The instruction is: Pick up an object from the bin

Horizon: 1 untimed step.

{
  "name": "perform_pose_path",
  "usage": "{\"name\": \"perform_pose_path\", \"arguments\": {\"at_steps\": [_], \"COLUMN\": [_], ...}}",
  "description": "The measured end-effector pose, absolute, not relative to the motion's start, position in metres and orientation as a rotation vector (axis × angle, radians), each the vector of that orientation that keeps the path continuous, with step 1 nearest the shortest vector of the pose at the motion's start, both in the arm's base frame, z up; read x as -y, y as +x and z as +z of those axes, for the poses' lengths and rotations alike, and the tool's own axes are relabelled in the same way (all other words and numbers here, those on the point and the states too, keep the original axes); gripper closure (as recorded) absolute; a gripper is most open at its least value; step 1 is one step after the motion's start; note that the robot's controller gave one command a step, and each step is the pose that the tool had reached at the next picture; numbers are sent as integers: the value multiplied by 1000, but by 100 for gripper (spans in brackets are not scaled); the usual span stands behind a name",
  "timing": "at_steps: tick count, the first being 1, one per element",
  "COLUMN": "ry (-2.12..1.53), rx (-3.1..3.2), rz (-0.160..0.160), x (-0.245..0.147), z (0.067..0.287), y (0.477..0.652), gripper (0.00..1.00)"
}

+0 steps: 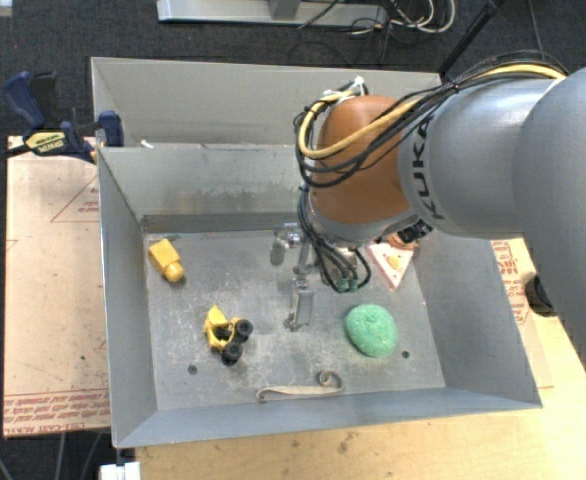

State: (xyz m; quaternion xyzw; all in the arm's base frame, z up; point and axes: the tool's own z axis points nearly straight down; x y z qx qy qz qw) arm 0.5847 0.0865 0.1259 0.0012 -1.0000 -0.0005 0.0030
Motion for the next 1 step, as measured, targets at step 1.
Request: {"name": "perform_pose_path", "arguments": {"at_steps": [1], "ry": [1], "rx": [3142], "rz": [-3], "x": [-86], "z": [131], "y": [586], "gripper": [0]}}
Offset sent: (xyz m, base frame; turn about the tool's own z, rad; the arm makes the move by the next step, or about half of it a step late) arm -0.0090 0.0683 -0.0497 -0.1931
